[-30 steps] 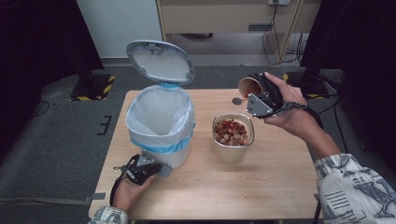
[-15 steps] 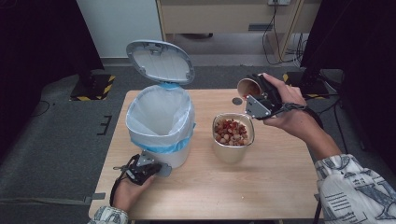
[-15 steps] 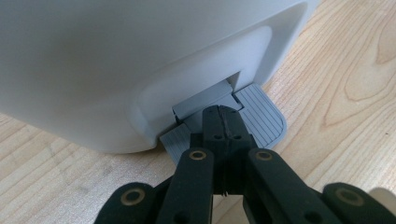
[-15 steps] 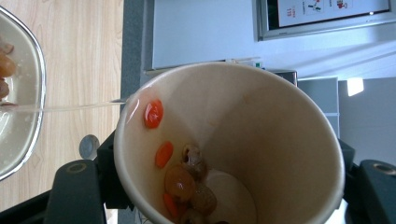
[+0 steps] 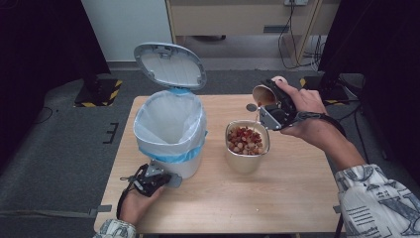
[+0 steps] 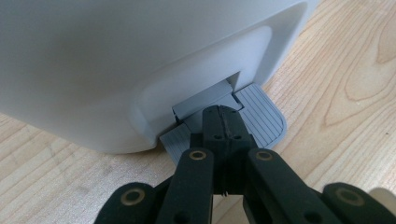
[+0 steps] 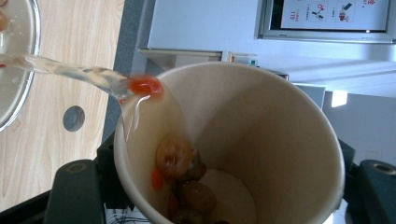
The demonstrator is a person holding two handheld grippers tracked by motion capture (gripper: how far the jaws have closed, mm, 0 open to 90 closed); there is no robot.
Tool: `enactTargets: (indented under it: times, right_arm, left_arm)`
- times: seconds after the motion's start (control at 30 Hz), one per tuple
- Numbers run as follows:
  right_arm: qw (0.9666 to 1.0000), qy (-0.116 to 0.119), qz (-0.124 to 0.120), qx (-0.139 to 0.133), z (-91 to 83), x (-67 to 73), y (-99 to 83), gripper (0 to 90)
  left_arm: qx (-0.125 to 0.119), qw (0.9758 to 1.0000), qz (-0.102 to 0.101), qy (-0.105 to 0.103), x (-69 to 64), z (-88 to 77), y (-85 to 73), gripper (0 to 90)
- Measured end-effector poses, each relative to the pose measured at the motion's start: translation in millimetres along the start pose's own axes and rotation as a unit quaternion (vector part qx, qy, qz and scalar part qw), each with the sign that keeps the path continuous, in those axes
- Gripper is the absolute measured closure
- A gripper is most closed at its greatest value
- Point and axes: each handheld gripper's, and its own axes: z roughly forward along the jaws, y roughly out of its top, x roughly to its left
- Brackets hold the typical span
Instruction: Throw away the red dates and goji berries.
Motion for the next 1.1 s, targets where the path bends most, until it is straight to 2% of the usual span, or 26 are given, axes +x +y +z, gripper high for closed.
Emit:
enactTargets:
  times: [0.2,0.33,0.47,0.6,0.8,0.9,1.03,1.1]
  right_arm:
    - [0.9999,0.000,-0.010,0.005,0.4,1.8,0.2,27.7]
    - [0.9991,-0.004,-0.040,0.016,-0.1,2.0,2.9,27.7]
    - [0.9955,-0.003,-0.091,0.027,0.9,6.1,9.8,27.7]
    - [0.9927,-0.001,-0.117,0.030,3.7,9.4,13.3,27.7]
    - [0.9921,-0.008,-0.120,0.033,3.8,8.1,15.1,27.8]
    - [0.9897,-0.017,-0.136,0.039,3.1,7.9,15.8,28.0]
    - [0.9858,-0.007,-0.164,0.035,3.7,13.1,20.6,28.1]
    - [0.9841,-0.017,-0.173,0.038,3.9,12.2,21.5,28.3]
  left_arm:
    - [0.000,1.0000,0.000,0.000,0.0,0.0,0.0,89.9]
    - [-0.001,1.0000,0.001,-0.001,0.3,0.0,0.1,89.9]
    - [-0.002,1.0000,0.000,-0.001,0.2,0.2,0.0,89.9]
    - [-0.002,1.0000,0.000,0.000,0.2,0.2,0.0,89.9]
    - [-0.002,1.0000,0.000,-0.001,0.3,0.2,0.1,89.9]
    - [-0.002,1.0000,0.000,-0.001,0.3,0.2,0.0,89.9]
    - [-0.002,1.0000,0.000,-0.001,0.3,0.2,0.0,89.9]
    - [-0.002,1.0000,0.000,-0.001,0.3,0.2,0.0,89.9]
